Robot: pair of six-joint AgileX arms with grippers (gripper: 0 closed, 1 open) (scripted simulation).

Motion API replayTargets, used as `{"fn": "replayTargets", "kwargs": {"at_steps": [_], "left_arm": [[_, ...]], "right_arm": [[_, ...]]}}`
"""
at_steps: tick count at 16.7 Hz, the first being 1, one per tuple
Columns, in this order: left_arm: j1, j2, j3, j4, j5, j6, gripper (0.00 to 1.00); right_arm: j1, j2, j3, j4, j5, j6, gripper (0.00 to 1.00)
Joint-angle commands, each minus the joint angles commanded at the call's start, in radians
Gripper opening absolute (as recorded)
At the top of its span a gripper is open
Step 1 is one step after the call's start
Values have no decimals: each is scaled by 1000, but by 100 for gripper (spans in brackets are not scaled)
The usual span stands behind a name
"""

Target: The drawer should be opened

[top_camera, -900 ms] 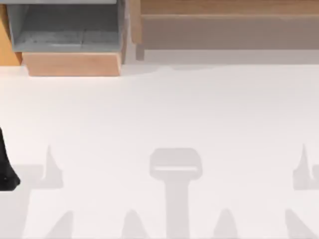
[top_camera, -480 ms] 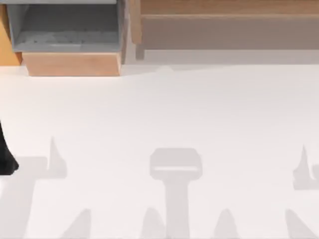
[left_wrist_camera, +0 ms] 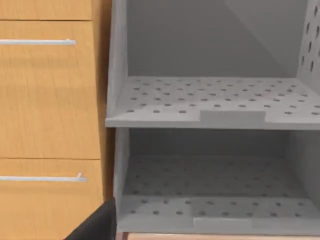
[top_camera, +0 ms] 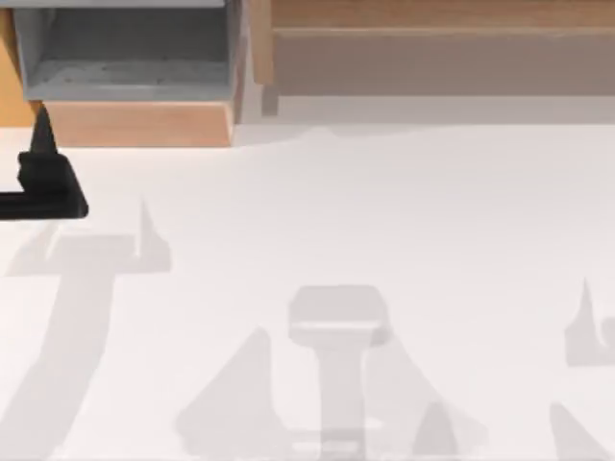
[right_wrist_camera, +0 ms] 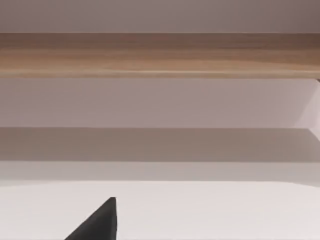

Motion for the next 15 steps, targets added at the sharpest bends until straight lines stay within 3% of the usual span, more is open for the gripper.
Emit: {"fn": "replayTargets", "kwargs": {"at_steps": [7, 15], "left_arm": [[-124, 399, 138, 245, -118, 6, 100], [-117, 434, 152, 266, -118, 18, 100]], "right_arm": [[0, 0, 0, 0, 0, 0, 100], [0, 0, 0, 0, 0, 0, 100]]}}
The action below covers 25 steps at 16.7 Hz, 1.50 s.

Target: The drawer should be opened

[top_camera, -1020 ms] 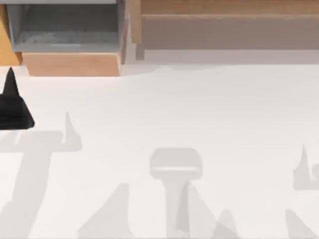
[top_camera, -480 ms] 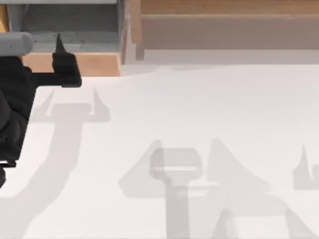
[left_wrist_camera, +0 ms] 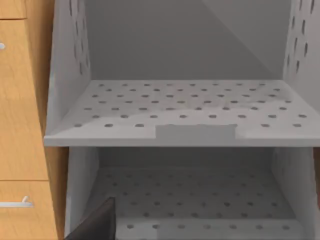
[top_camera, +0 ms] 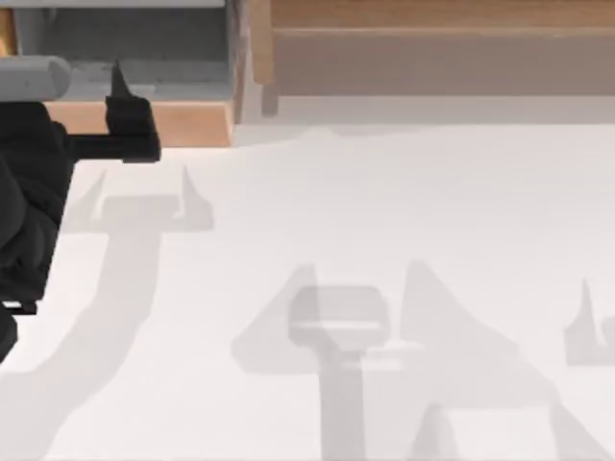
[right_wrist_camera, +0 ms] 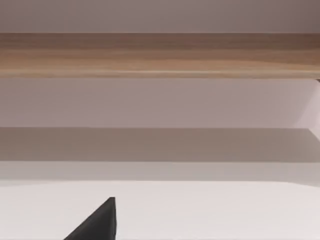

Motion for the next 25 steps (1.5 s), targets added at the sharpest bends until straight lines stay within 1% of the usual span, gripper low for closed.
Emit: {"fn": "replayTargets", "kwargs": {"at_steps": [3, 6, 11, 16, 19, 21, 23, 25], "left_arm": [[85, 84, 56, 36, 58, 96, 100], [222, 224, 144, 91, 160, 287, 100], [483, 529, 331, 203, 397, 747, 100], [682, 822, 511, 308, 637, 1209, 100], [760, 957, 593, 355, 750, 1415, 100], [786, 1016, 631, 376, 804, 1504, 100], [795, 1048, 651, 387, 834, 1550, 100], [796, 1052, 654, 388, 838, 1557, 100]], "right_arm": [[0, 0, 0, 0, 0, 0, 100], [0, 0, 0, 0, 0, 0, 100], [0, 0, 0, 0, 0, 0, 100], [0, 0, 0, 0, 0, 0, 100], [0, 0, 0, 0, 0, 0, 100], [0, 0, 0, 0, 0, 0, 100], [0, 0, 0, 0, 0, 0, 100], [0, 0, 0, 0, 0, 0, 100]]}}
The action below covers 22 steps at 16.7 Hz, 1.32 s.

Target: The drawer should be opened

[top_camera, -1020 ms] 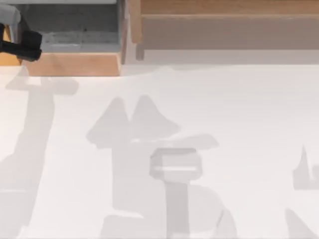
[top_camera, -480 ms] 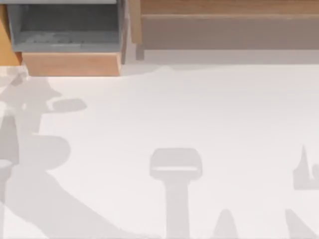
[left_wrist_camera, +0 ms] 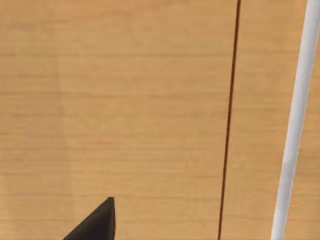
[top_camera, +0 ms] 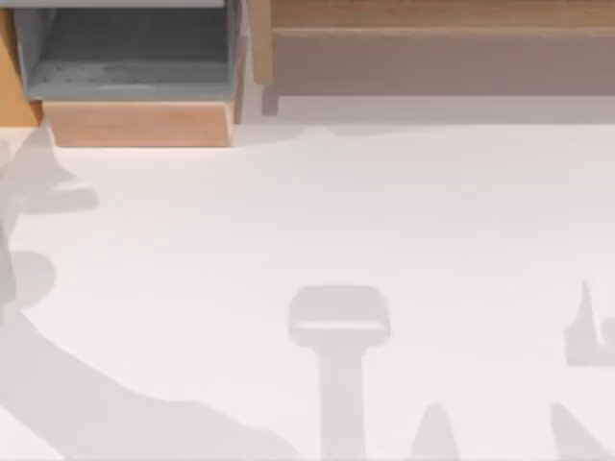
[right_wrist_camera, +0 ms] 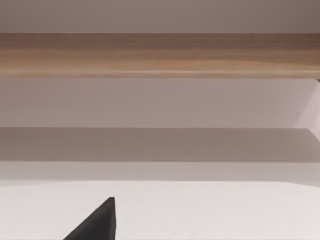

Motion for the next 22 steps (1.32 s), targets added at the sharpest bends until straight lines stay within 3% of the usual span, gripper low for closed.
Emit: {"fn": "replayTargets", "kwargs": {"at_steps": [14, 22], "left_arm": [[-25, 54, 115, -60, -25, -1, 100], [-25, 54, 115, -60, -25, -1, 40]], "right_arm": [[0, 0, 0, 0, 0, 0, 100], [0, 0, 0, 0, 0, 0, 100]]}}
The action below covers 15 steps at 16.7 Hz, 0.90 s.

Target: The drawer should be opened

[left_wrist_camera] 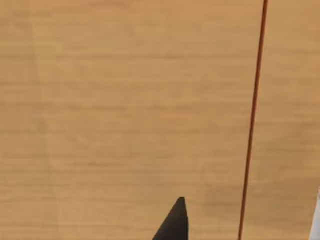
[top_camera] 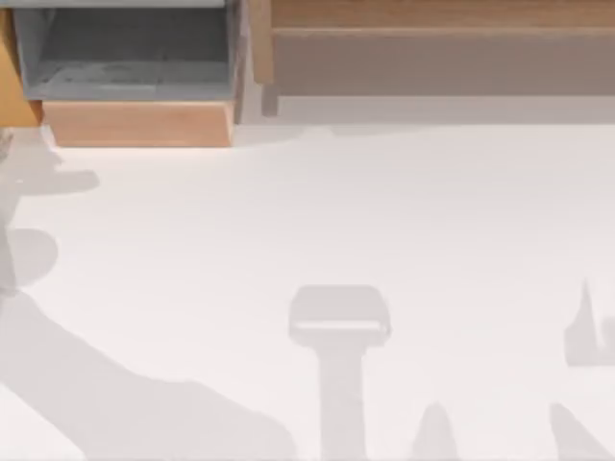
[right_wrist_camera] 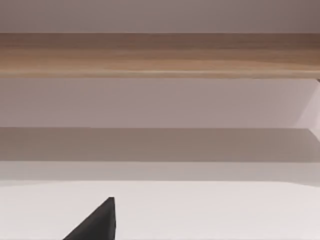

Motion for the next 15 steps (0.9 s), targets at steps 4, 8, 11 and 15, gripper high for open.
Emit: {"fn": "replayTargets", "kwargs": {"at_steps": [4, 8, 11, 15], "left_arm": [[0, 0, 0, 0, 0, 0, 10], [0, 0, 0, 0, 0, 0, 0], [0, 0, 0, 0, 0, 0, 0], [5, 6, -4, -7, 1, -5, 0]], "right_arm": [[0, 0, 0, 0, 0, 0, 100], [0, 0, 0, 0, 0, 0, 100], [0, 0, 0, 0, 0, 0, 100], [0, 0, 0, 0, 0, 0, 100]]}}
